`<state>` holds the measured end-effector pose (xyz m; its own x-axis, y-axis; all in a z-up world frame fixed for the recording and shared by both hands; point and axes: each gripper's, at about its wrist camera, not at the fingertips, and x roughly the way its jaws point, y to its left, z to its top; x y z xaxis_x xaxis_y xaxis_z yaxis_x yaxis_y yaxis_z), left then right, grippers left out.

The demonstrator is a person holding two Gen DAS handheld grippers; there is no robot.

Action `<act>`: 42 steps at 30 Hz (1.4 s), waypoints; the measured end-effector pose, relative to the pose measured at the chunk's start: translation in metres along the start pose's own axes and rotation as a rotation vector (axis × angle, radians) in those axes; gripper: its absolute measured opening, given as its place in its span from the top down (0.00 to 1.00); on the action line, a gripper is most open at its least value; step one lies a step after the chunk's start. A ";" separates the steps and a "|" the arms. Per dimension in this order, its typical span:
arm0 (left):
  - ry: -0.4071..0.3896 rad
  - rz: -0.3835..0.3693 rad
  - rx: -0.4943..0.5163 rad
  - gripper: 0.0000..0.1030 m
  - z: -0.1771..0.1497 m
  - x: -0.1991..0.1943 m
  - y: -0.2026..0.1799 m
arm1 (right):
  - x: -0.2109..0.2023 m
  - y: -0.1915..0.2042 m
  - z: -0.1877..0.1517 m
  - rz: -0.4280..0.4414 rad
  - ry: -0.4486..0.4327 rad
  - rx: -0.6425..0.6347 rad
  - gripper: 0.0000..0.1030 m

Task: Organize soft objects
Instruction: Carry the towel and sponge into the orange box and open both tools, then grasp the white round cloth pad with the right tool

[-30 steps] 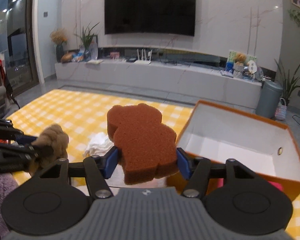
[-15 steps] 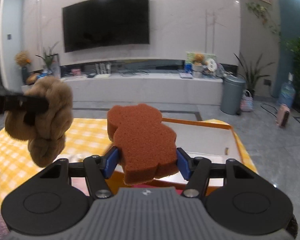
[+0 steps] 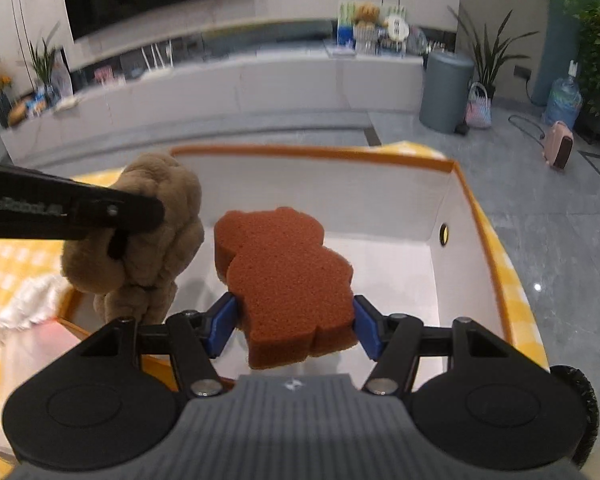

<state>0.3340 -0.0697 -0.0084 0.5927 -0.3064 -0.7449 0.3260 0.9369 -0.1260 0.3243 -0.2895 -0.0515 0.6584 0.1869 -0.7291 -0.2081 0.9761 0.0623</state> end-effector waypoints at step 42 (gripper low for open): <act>-0.222 0.055 -0.142 0.31 -0.168 -0.181 0.044 | -0.160 0.129 -0.130 0.107 -0.295 0.000 0.09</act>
<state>0.1172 0.0549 0.0115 0.7589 -0.2693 -0.5930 0.1917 0.9625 -0.1917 0.0984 -0.2082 -0.0152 0.8142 0.3126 -0.4892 -0.2876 0.9492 0.1279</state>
